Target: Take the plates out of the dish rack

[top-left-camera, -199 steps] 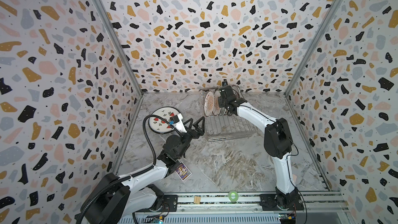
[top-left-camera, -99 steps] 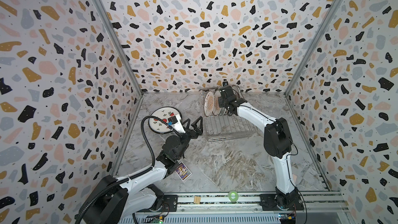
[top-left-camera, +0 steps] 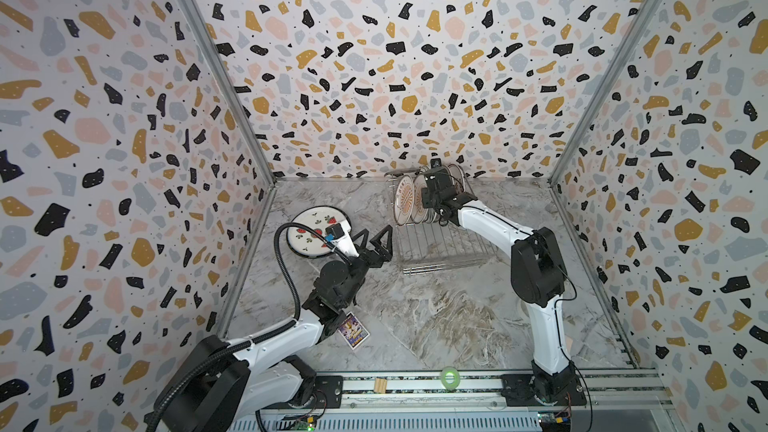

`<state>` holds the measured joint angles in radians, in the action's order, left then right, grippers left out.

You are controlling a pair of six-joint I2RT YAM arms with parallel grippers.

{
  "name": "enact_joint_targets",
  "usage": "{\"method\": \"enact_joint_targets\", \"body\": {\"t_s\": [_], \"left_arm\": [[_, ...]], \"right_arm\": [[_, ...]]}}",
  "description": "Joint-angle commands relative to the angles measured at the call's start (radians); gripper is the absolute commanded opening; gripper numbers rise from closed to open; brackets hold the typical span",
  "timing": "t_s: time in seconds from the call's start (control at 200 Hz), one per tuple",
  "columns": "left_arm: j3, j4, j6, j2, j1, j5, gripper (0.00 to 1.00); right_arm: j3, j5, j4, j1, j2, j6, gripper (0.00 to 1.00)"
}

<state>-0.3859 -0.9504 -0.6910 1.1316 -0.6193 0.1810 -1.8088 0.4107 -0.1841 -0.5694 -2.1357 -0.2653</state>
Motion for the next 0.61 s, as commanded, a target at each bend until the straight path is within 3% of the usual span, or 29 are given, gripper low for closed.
{"method": "enact_joint_targets", "body": {"t_s": [0.0, 0.601], "left_arm": [[-0.008, -0.058, 0.028, -0.01, -0.003, -0.009, 1.0], [-0.047, -0.055, 0.005, 0.025, -0.004, -0.049, 1.0]], "right_arm": [[-0.009, 0.074, -0.011, 0.006, 0.106, 0.035, 0.17], [0.076, 0.061, 0.047, 0.008, 0.256, 0.033, 0.16]]}}
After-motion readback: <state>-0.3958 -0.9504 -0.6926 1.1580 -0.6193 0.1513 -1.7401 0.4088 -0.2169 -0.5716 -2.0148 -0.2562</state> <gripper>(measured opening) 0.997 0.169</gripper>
